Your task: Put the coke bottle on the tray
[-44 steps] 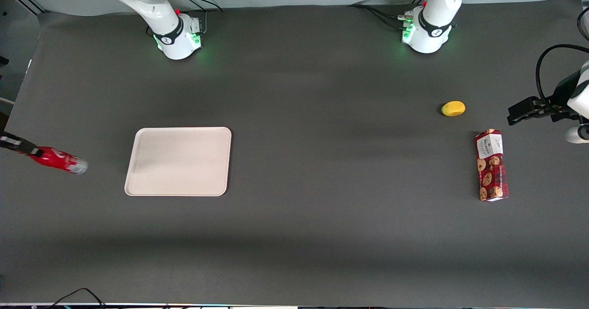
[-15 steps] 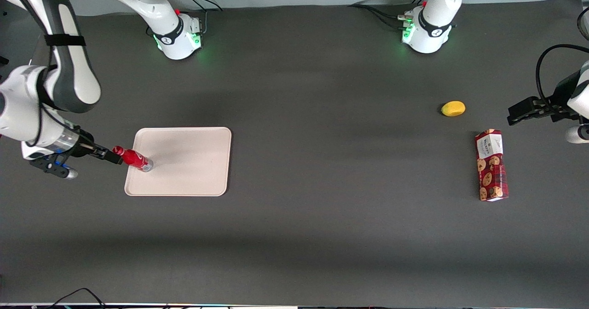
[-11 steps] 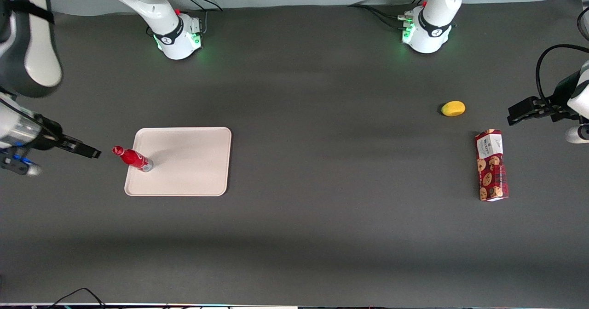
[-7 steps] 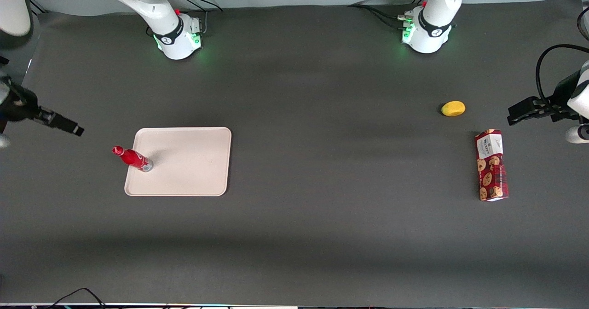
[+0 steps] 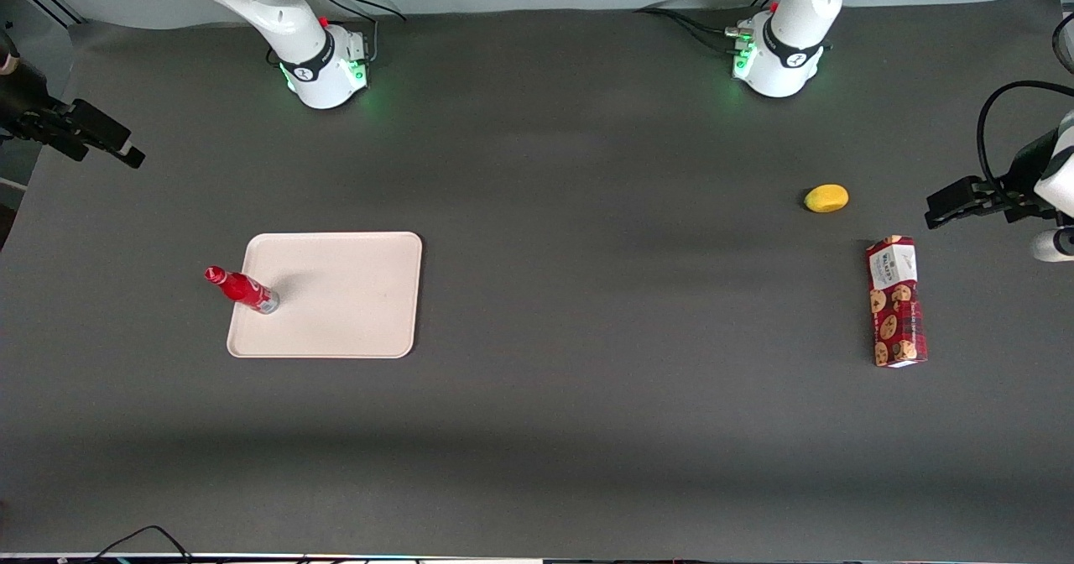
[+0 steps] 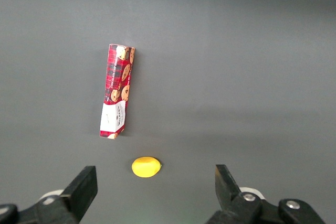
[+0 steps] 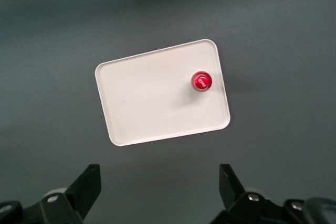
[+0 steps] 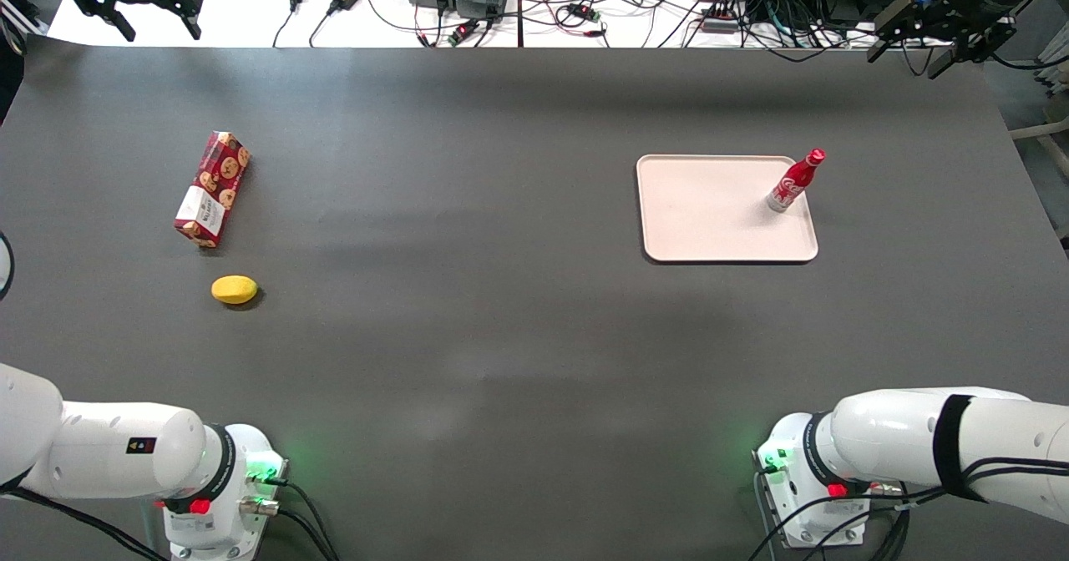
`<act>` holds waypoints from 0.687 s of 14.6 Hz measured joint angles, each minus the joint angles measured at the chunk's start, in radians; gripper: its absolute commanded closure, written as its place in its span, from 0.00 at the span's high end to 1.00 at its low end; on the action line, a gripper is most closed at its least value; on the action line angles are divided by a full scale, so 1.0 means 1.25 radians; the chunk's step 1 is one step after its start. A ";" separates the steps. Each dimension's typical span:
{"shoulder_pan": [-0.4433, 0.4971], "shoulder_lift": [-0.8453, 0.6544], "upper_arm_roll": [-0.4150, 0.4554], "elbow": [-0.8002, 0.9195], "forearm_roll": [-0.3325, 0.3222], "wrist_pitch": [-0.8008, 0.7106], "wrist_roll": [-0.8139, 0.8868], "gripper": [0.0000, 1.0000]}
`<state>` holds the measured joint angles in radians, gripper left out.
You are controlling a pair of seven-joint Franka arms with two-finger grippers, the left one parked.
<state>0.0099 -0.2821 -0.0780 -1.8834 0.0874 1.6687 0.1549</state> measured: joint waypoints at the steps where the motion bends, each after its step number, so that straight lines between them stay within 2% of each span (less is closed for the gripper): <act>1: 0.010 0.014 0.001 0.008 0.000 0.004 0.000 1.00; 8: 0.023 0.203 0.006 0.145 -0.017 0.017 0.000 1.00; 10: 0.024 0.231 0.009 0.168 -0.041 0.016 0.003 1.00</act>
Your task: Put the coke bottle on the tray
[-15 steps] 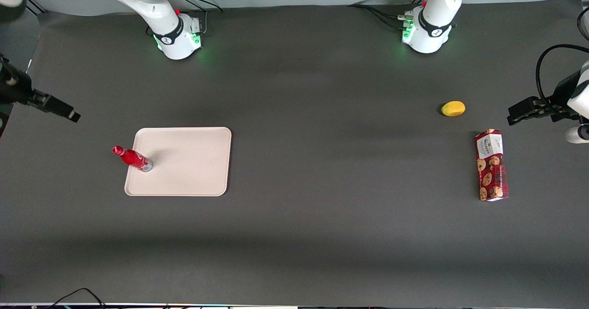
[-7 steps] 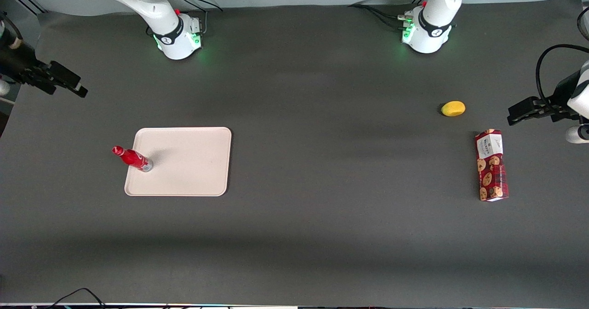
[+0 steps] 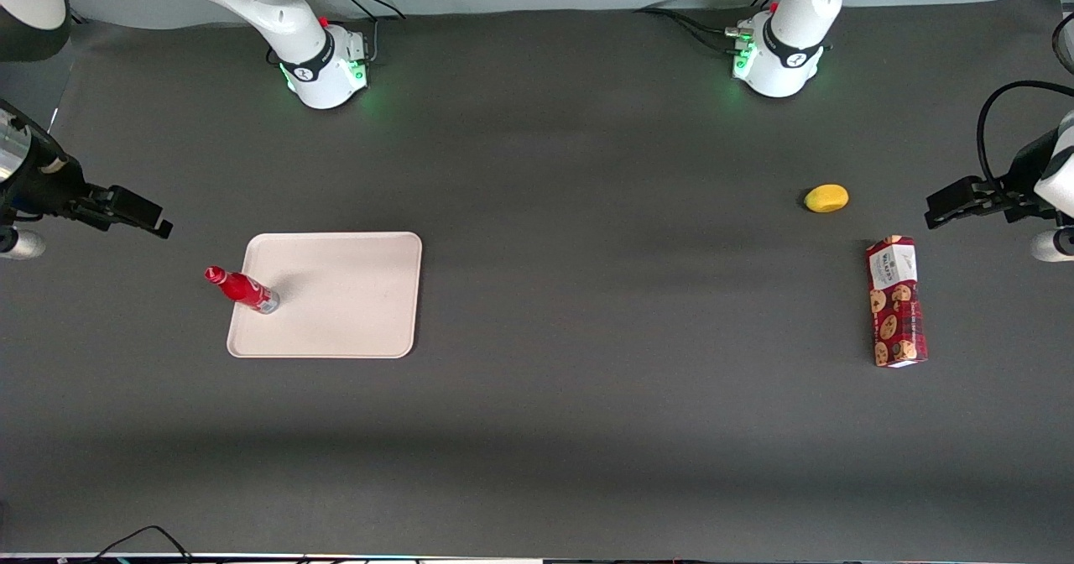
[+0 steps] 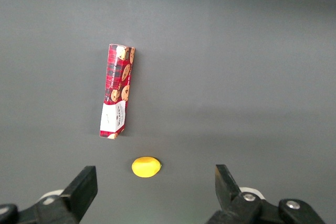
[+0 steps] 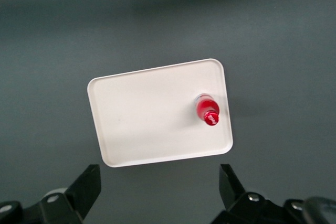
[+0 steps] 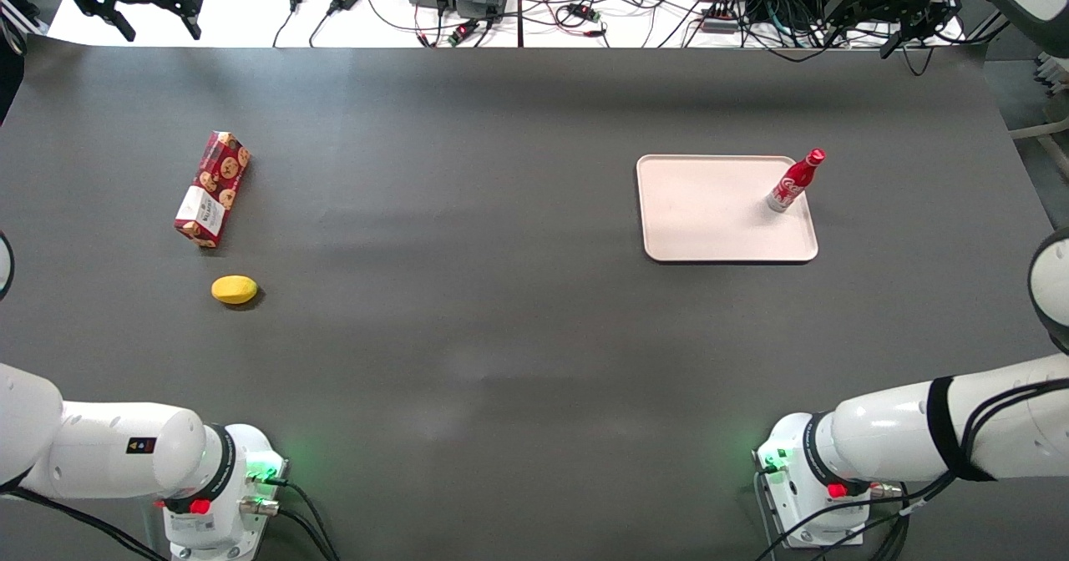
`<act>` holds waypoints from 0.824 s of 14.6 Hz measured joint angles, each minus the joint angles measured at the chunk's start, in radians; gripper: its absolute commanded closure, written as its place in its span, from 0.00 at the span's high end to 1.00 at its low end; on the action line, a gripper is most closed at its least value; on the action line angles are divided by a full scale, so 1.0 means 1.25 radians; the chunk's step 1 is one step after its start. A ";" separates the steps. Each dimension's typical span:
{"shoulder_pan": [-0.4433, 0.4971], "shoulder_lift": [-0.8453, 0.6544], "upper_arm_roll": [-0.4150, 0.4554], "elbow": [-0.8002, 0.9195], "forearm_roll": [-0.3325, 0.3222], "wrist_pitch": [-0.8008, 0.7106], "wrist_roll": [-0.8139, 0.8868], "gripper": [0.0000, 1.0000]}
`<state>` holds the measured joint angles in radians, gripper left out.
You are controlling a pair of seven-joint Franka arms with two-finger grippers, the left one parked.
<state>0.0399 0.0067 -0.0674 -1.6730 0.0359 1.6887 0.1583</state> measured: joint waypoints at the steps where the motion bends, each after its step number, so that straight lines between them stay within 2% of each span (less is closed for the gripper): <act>1: 0.000 0.006 0.010 0.003 -0.029 0.000 0.010 1.00; 3: 0.001 0.012 0.040 0.004 -0.069 0.000 0.054 1.00; 5: 0.001 0.015 0.051 0.004 -0.075 0.000 0.067 1.00; 12: -0.015 -0.001 0.021 0.004 -0.026 -0.014 0.054 1.00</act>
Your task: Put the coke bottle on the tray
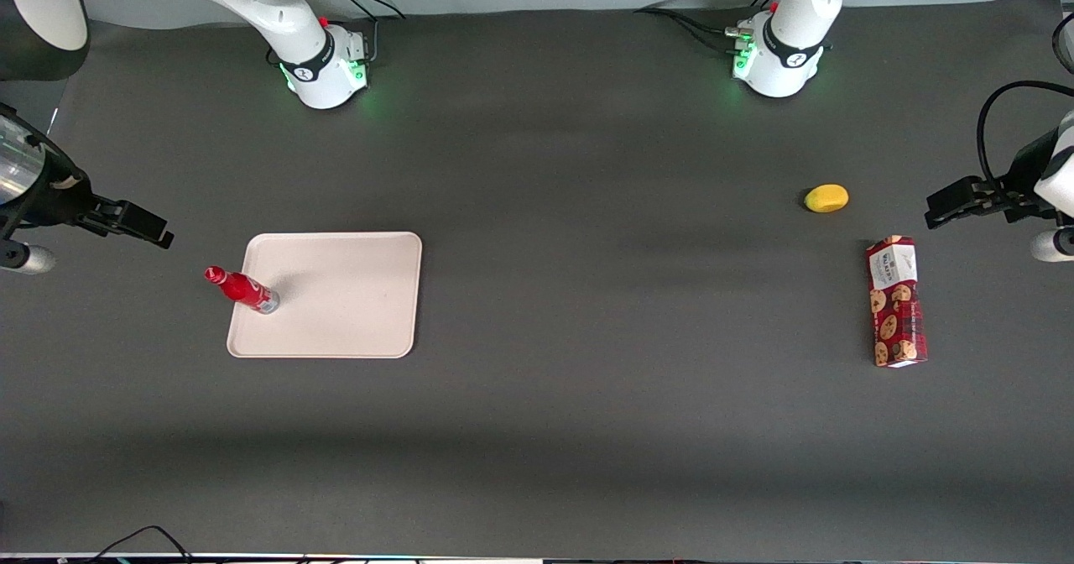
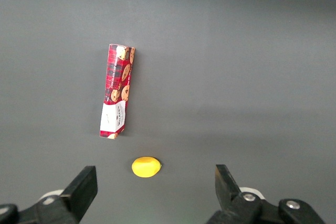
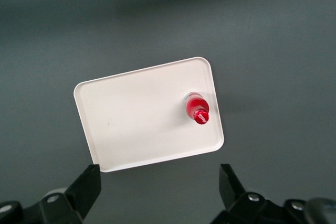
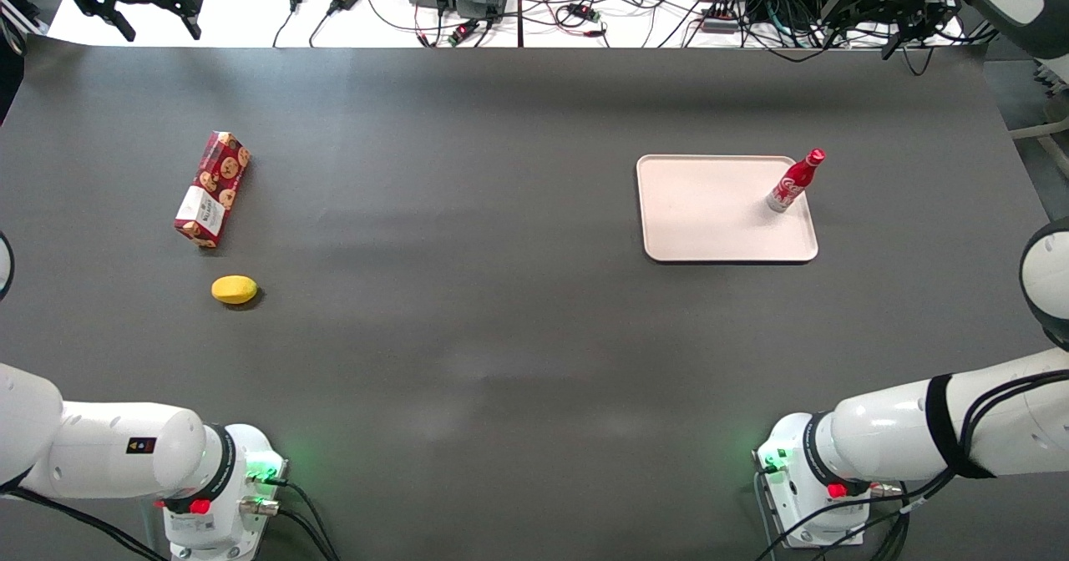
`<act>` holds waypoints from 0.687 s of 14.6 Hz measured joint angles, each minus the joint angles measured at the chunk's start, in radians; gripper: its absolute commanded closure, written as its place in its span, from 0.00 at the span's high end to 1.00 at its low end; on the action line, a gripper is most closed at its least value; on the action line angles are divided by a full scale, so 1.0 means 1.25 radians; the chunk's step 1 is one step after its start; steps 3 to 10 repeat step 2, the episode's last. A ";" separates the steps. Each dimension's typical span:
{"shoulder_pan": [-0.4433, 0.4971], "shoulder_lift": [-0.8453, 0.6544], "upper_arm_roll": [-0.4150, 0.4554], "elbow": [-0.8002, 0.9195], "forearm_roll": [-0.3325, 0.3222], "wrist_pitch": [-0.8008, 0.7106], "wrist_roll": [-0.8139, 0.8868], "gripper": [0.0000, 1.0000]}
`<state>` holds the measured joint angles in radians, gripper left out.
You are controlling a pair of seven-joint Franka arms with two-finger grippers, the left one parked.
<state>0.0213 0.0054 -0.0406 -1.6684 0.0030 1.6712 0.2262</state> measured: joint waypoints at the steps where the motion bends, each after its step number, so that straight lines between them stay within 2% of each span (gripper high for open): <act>1: 0.000 -0.005 -0.002 0.001 0.000 -0.002 0.000 1.00; 10: 0.000 -0.008 -0.003 0.003 0.001 -0.002 0.000 1.00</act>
